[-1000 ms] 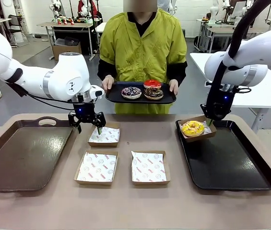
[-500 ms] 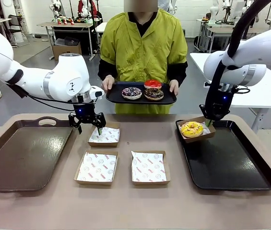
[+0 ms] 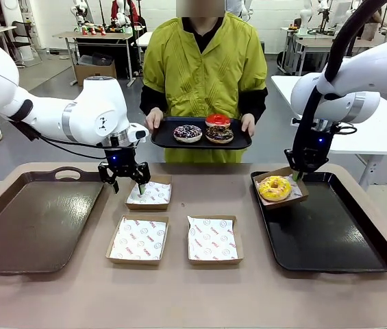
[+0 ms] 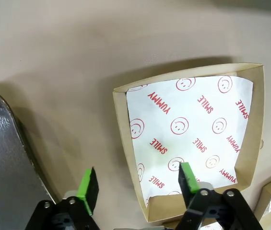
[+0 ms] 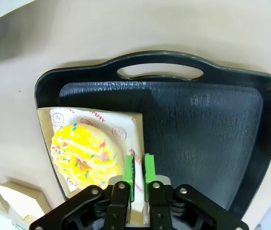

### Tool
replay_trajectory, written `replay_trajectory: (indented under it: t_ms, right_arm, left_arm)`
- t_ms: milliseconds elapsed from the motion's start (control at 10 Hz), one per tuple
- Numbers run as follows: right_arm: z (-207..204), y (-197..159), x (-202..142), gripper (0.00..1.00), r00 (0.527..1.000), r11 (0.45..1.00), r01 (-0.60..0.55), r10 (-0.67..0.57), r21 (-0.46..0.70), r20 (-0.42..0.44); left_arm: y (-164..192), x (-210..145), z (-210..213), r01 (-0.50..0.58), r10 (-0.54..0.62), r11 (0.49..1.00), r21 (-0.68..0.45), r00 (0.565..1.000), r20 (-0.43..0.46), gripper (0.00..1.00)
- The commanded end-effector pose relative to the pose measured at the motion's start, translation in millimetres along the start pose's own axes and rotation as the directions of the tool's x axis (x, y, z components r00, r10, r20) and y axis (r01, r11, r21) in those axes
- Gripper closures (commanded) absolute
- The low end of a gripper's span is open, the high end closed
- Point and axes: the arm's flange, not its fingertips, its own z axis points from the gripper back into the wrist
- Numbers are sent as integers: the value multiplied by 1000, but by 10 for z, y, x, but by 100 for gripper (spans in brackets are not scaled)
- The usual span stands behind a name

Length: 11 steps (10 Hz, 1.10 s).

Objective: Individually package the donuts and arrange them on the tray.
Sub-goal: Place the picked Paper togo box on the Handle tray while simultaneously picking up another Paper togo box from the table with the other hand.

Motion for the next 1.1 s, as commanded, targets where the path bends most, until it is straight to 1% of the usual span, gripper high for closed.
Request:
replay_trajectory:
  t_ms: [0, 100, 200, 300, 400, 500, 1000]
  right_arm:
    - [1, -4, 47, 0, 1000, 999, 1, -1, 48, -15]
    - [-1, -7, 46, 0, 1000, 999, 1, 0, 48, -17]
    - [2, -16, 48, 0, 1000, 999, 3, -3, 50, -16]
    - [5, -22, 46, 15, 1000, 999, 5, -4, 52, -17]
    - [8, -22, 47, 5, 1000, 999, 6, -5, 54, -17]
    - [12, -25, 49, 0, 1000, 998, 7, -6, 55, -16]
    - [34, -49, 46, 0, 1000, 997, 6, -4, 81, -18]
  left_arm:
    - [29, 43, 28, 16, -16, 1000, -11, 1000, -17, 100]
    - [32, 42, 26, 20, -20, 1000, -7, 1000, -21, 65]
    - [35, 45, 24, 22, -22, 1000, -3, 999, -23, 100]
    - [37, 45, 24, 23, -23, 1000, -4, 999, -25, 100]
    - [38, 46, 28, 25, -25, 1000, -4, 999, -25, 100]
    - [42, 46, 32, 29, -29, 1000, -3, 999, -25, 100]
    - [48, 50, 48, 32, -32, 999, 1, 999, -27, 100]
